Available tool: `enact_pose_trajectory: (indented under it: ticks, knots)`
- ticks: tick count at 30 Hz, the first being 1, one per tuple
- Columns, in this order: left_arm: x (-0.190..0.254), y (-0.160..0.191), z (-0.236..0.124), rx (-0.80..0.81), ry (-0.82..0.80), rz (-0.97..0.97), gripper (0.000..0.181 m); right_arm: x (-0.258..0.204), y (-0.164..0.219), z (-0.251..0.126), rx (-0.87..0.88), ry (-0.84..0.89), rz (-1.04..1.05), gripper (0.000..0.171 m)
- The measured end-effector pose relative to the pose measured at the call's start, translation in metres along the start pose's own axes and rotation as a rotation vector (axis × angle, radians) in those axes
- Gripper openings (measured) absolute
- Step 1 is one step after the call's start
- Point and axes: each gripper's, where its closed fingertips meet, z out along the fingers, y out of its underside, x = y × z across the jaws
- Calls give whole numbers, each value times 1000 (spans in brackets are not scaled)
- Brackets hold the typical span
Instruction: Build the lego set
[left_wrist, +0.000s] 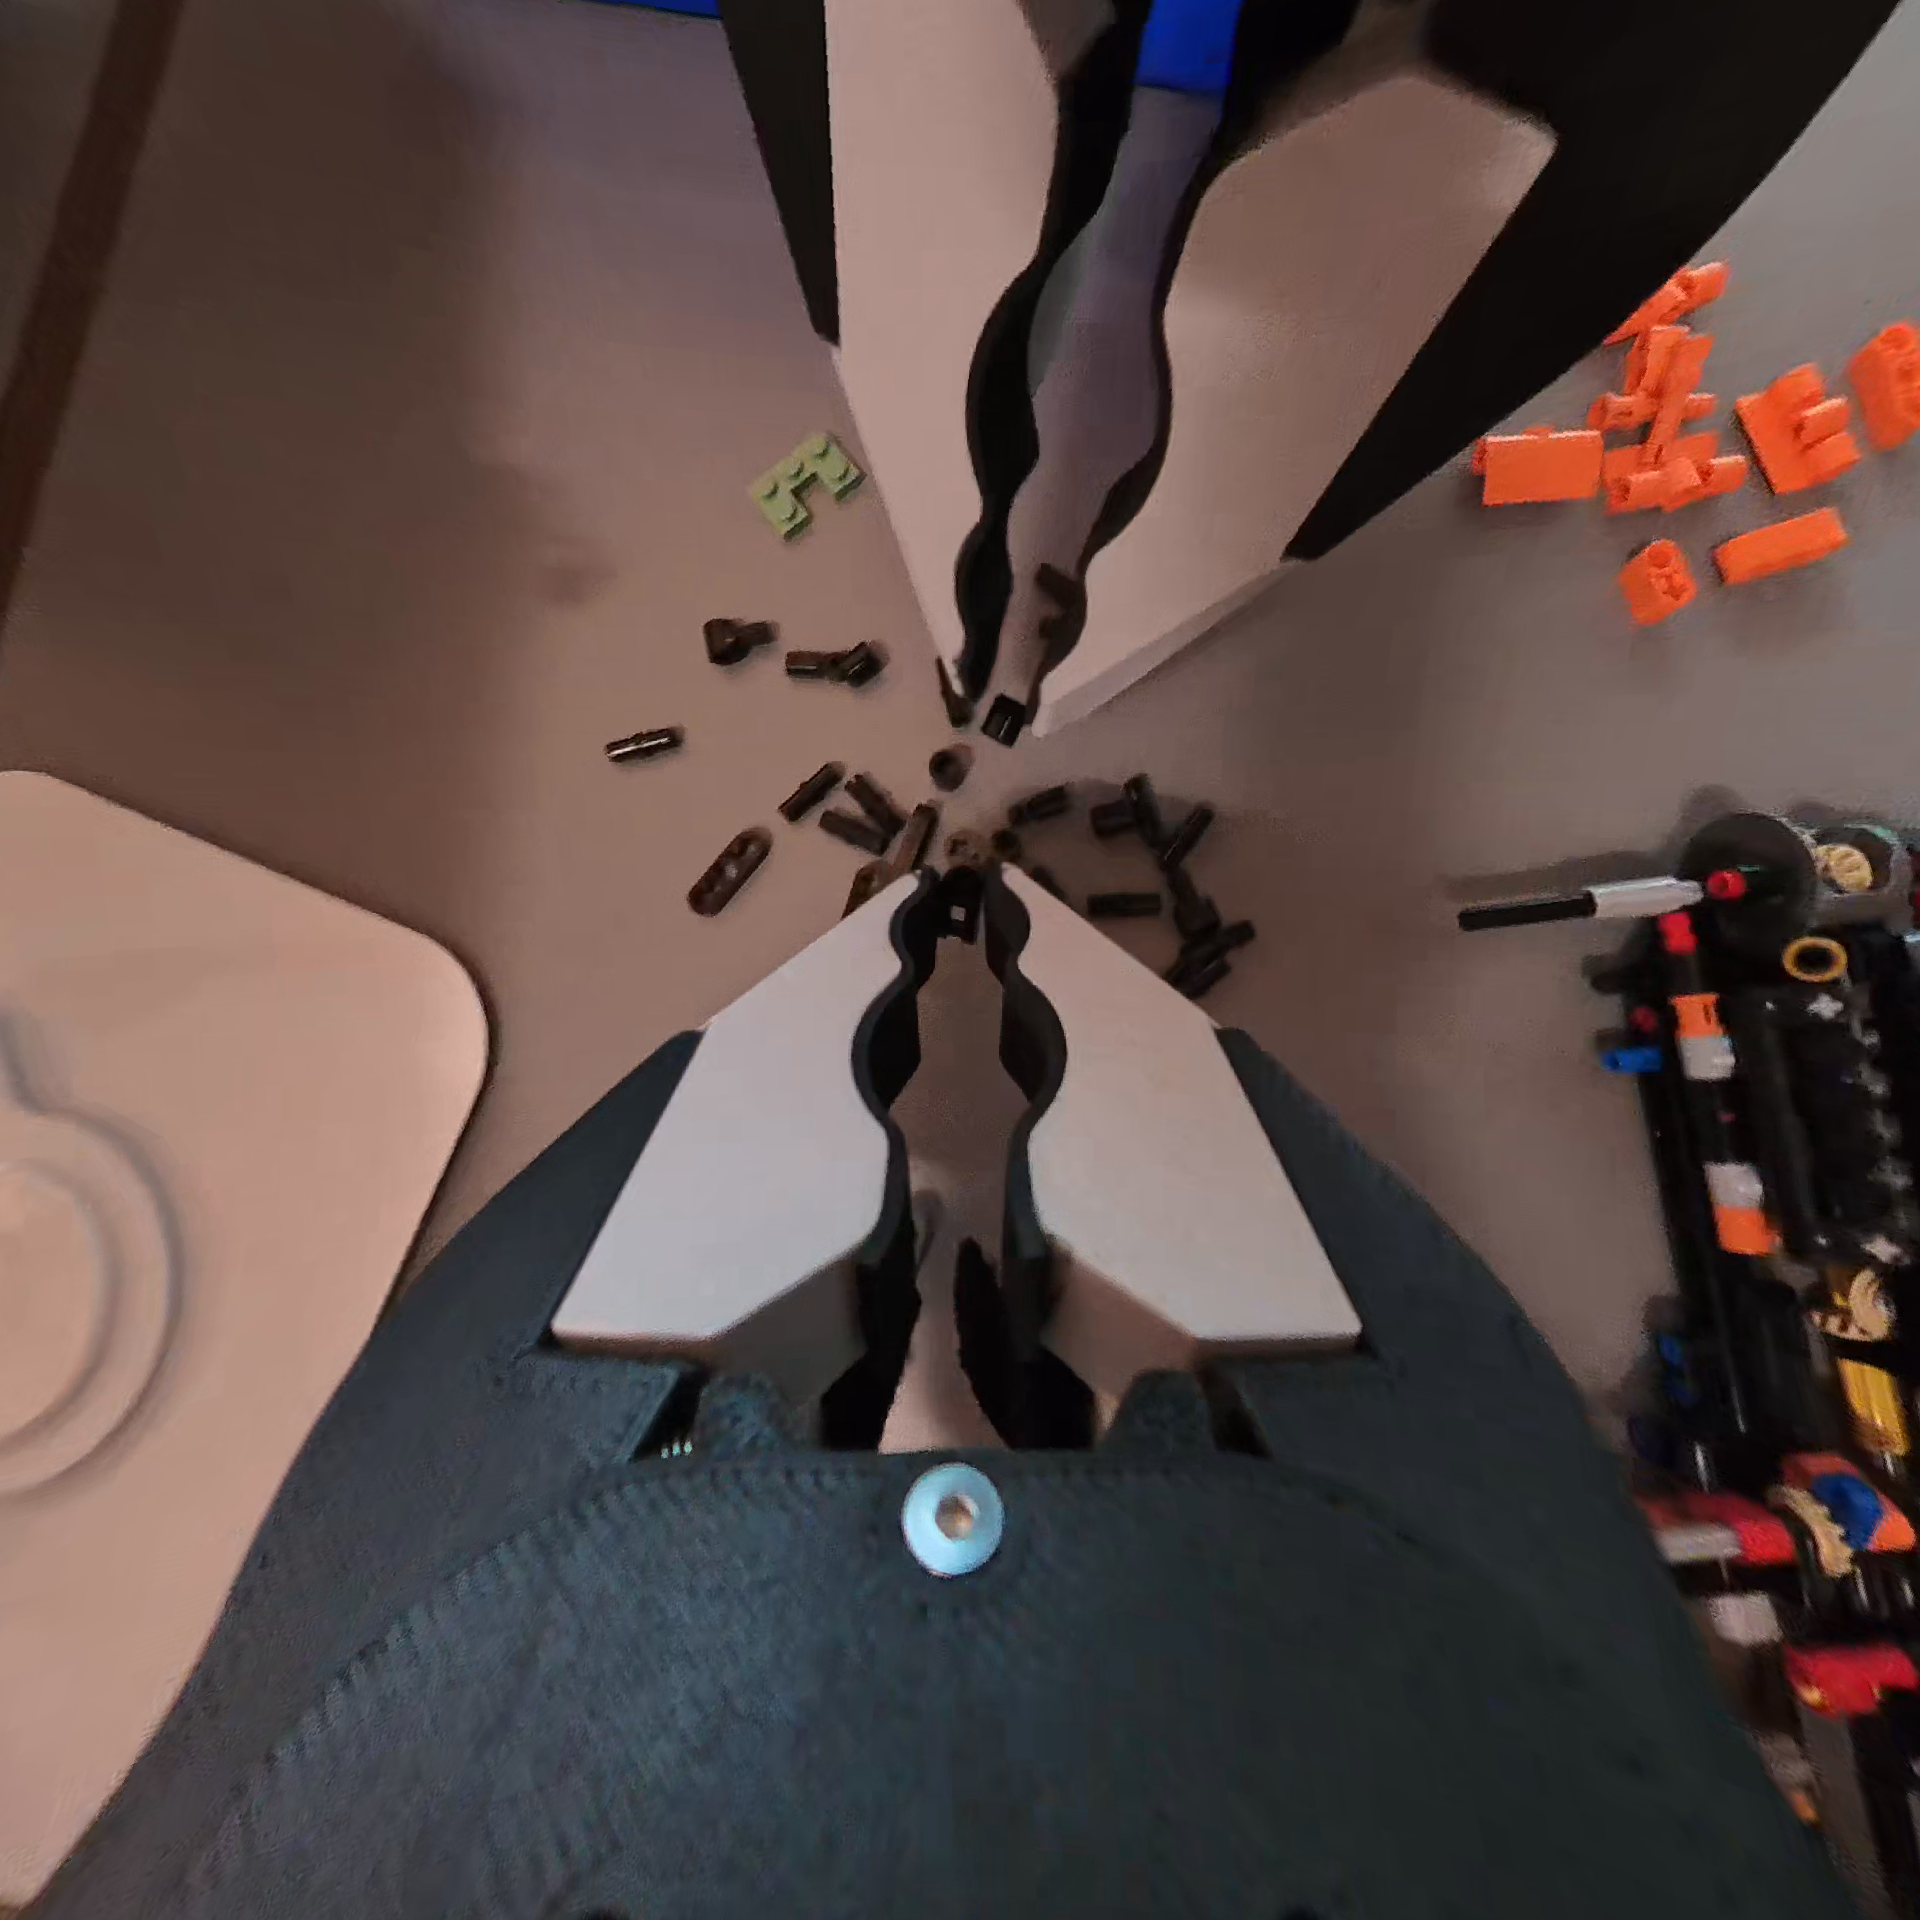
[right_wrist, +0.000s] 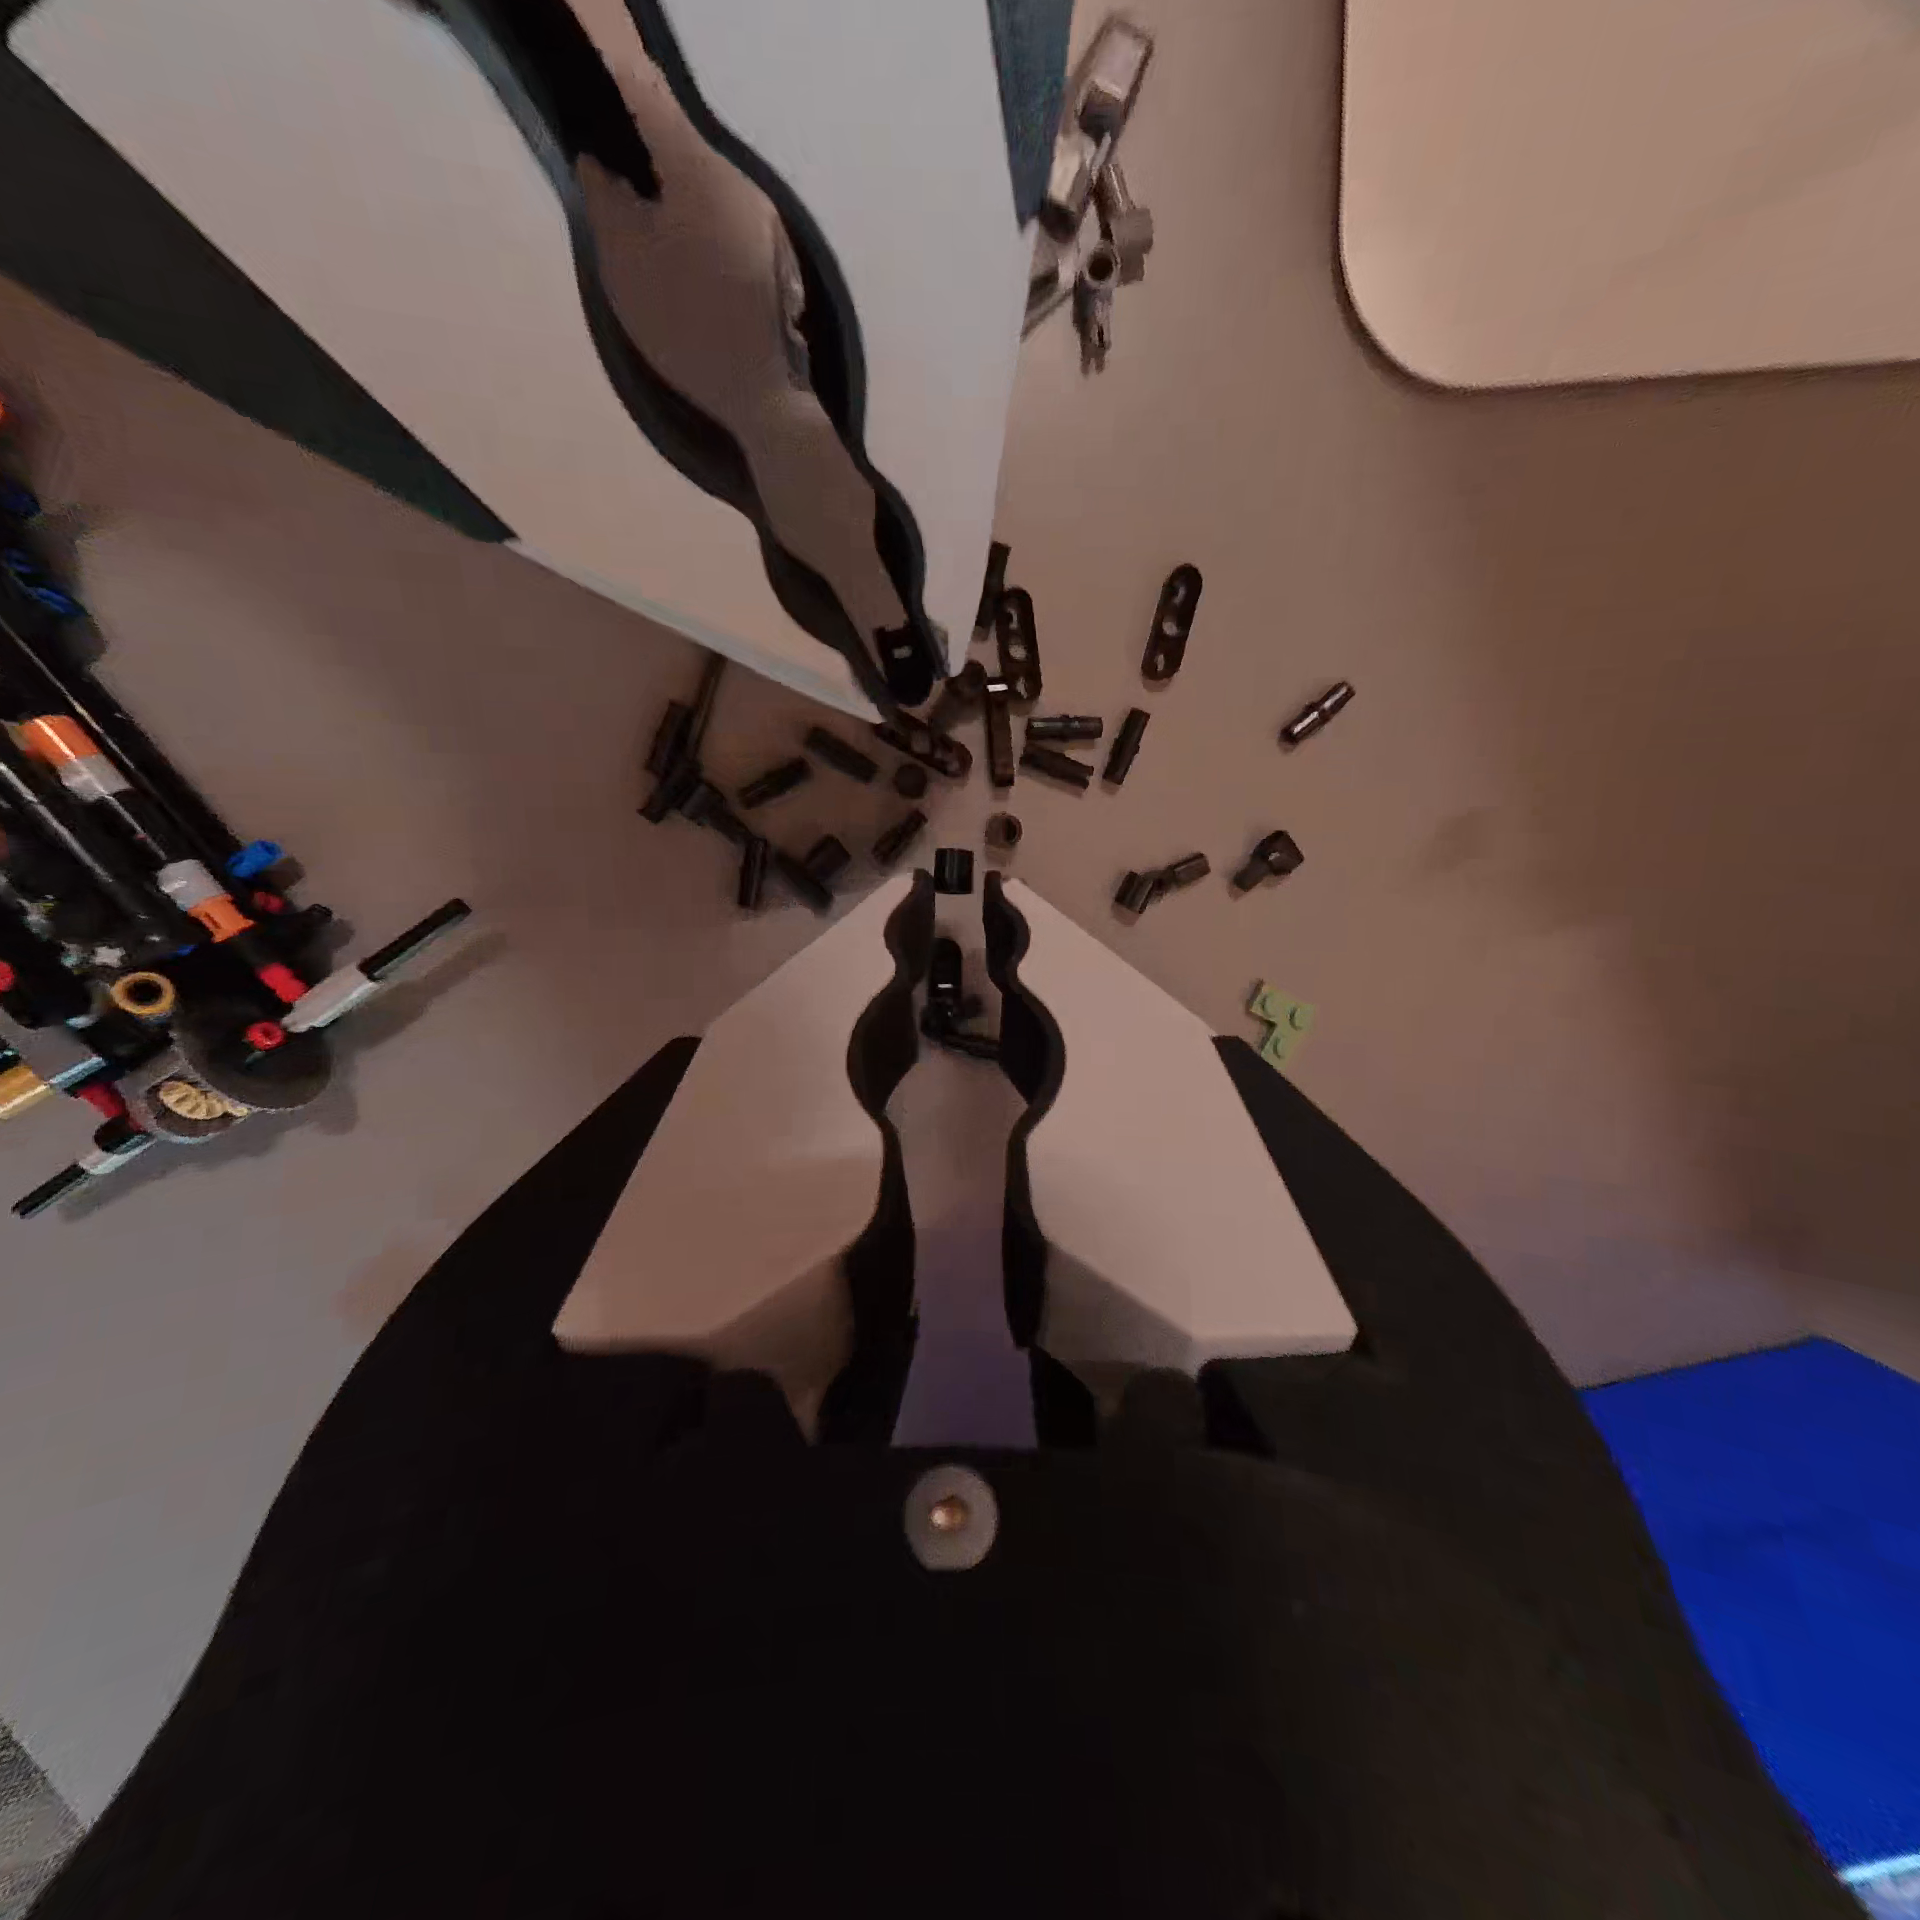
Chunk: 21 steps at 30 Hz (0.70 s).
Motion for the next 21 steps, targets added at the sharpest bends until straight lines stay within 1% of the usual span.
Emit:
enact_pose_trajectory:
  ticks: [2,3,4,5,9,11,12,13,16,19,21]
  knots:
    - [0,-3,5,19,2,4,6,5,5,2,-6,21,5,13]
    - [1,-6,7,35,14,-4,6,4,6,2,1,8,8,19]
    - [2,-8,9,47,30,-25,6,2,6,3,7,-12,17,21]
    - [3,-10,10,55,46,-54,5,2,7,4,8,-18,24,21]
    - [3,-16,15,101,111,-157,5,3,7,4,29,-31,48,0]
    - [3,-21,14,141,146,-210,5,2,5,3,55,-32,53,0]
    - [2,-22,13,157,152,-225,5,2,4,2,60,-39,65,6]
    - [0,-23,12,171,159,-237,5,1,5,2,60,-44,72,7]
    - [-1,-28,6,208,192,-277,5,4,0,-5,103,-33,88,0]
    - [-2,-32,4,234,225,-314,6,9,-8,-11,156,-4,80,0]
    - [-2,-33,3,249,252,-356,6,9,-10,-12,160,0,90,5]
